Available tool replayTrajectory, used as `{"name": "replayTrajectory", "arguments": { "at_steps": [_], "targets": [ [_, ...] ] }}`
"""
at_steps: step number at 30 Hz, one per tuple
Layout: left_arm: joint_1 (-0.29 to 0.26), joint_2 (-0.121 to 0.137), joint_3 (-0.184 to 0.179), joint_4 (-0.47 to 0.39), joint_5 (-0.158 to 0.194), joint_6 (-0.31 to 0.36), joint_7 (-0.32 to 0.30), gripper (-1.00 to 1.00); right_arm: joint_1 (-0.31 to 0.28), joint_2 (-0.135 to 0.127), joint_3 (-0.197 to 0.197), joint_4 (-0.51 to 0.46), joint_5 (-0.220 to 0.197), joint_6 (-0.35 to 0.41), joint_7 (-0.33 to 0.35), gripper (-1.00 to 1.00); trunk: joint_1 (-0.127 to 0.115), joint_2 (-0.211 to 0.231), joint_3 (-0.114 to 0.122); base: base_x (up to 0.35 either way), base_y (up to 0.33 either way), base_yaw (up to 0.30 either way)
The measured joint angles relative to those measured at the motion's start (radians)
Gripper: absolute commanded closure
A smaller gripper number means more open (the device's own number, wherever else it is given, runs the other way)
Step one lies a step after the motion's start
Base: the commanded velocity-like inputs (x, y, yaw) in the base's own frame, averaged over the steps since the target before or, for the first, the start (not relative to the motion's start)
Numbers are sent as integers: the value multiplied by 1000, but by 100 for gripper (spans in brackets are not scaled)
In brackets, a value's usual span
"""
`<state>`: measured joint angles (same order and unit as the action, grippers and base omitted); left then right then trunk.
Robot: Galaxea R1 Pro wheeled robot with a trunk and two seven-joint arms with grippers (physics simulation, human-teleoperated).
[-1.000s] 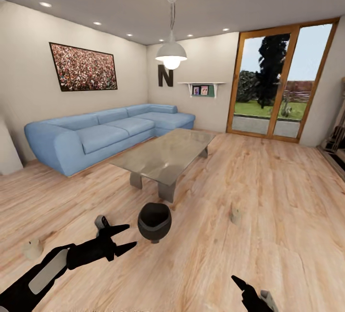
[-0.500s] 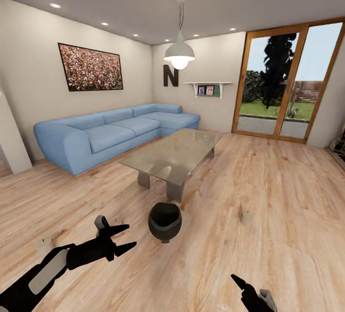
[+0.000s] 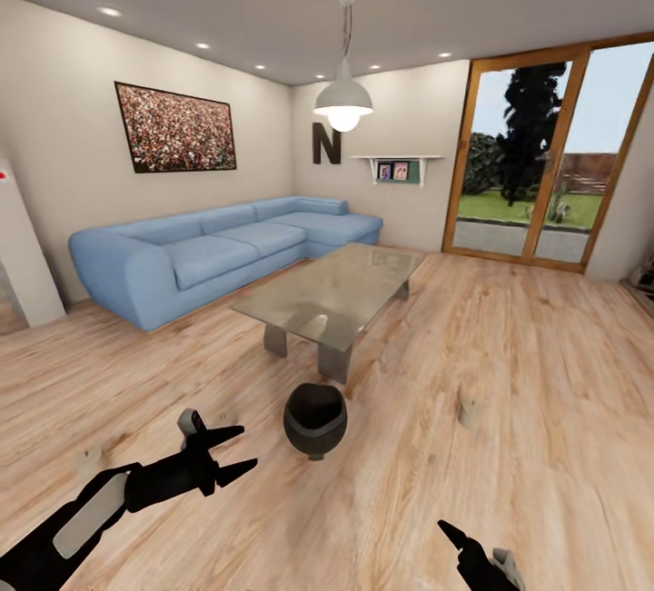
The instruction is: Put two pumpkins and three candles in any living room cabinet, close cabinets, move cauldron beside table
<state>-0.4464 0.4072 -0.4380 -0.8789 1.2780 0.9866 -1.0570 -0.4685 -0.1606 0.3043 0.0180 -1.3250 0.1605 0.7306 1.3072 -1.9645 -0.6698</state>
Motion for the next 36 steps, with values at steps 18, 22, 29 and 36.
{"name": "replayTrajectory", "arguments": {
  "at_steps": [18,22,29,36],
  "targets": [
    [-1,136,64,-14,-3,-1,261,-100,-8,6,175,-254,103,17,-734,-100,0,0,-7,0,0,272],
    [-2,153,155,-51,4,2,552,-100,-8,27,268,-522,183,21,-1112,-100,0,0,-10,0,0,246],
    [-1,127,251,-311,4,-11,1292,-100,-8,111,369,-976,251,149,-1694,-100,0,0,-18,0,0,197],
    [0,29,266,-345,5,-30,1552,-100,-8,156,382,-1077,307,297,-1832,-100,0,0,-27,0,0,182]
  ]
}}
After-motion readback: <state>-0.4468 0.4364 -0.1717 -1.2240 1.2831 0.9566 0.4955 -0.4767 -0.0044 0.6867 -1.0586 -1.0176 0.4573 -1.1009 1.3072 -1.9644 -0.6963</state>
